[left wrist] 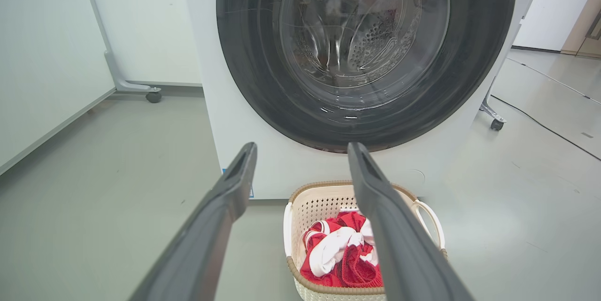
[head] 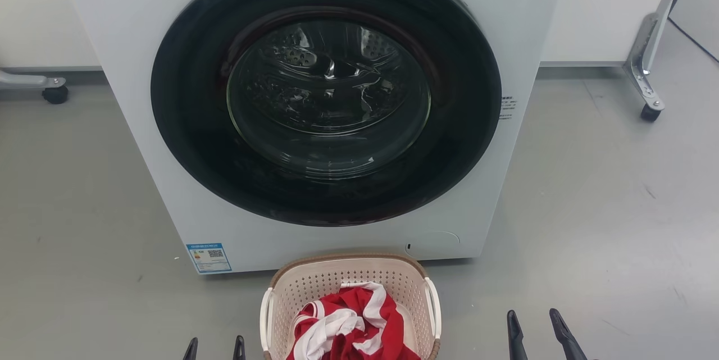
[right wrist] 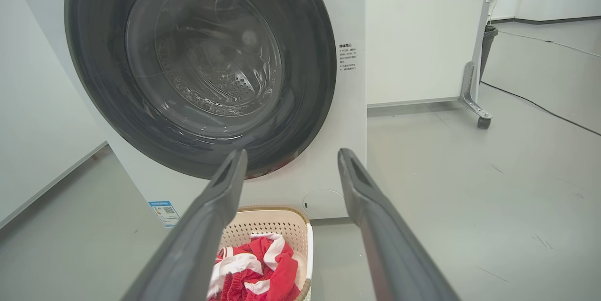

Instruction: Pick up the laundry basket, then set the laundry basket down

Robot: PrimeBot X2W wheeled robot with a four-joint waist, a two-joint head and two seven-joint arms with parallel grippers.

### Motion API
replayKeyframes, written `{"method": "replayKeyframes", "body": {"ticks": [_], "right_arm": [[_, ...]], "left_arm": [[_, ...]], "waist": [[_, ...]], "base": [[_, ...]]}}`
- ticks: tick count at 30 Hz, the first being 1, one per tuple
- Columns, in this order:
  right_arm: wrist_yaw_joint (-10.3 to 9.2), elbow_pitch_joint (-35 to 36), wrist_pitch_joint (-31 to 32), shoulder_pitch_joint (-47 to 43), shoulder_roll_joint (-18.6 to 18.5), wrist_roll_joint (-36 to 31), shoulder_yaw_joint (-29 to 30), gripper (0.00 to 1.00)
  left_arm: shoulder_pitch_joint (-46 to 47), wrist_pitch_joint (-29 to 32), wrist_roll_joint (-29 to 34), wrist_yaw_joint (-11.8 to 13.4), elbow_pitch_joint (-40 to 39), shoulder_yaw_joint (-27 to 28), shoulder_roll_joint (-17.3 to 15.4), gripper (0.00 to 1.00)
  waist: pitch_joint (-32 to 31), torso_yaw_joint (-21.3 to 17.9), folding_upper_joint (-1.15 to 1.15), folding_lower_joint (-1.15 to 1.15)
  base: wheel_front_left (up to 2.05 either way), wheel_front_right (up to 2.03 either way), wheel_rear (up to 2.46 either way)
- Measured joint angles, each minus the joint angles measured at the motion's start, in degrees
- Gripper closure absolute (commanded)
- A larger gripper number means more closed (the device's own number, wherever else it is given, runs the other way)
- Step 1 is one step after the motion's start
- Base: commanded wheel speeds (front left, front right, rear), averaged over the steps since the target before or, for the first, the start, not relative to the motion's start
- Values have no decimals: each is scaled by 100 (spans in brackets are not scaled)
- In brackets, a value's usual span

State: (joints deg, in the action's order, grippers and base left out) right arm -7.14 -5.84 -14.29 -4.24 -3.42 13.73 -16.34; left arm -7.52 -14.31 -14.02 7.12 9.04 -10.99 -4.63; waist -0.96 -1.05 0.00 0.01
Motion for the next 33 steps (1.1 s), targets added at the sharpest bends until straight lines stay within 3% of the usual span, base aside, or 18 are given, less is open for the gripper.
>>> {"method": "replayKeyframes", "body": {"ticks": [25, 26, 33], "right_arm": [[0, -30, 0, -1, 38, -15, 31, 0], [0, -34, 0, -1, 40, -15, 31, 100], [9, -391, 18, -135, 42, 23, 20, 100]], "left_arm": [[2, 0, 309, 0, 85, 100, 60, 0], [2, 0, 344, 0, 93, 101, 62, 100], [-81, 11, 341, -10, 423, 87, 75, 100]], "waist": [[68, 1, 0, 0], [69, 1, 0, 0], [70, 2, 0, 0]], "base": [[0, 0, 0], [0, 0, 0], [0, 0, 0]]}}
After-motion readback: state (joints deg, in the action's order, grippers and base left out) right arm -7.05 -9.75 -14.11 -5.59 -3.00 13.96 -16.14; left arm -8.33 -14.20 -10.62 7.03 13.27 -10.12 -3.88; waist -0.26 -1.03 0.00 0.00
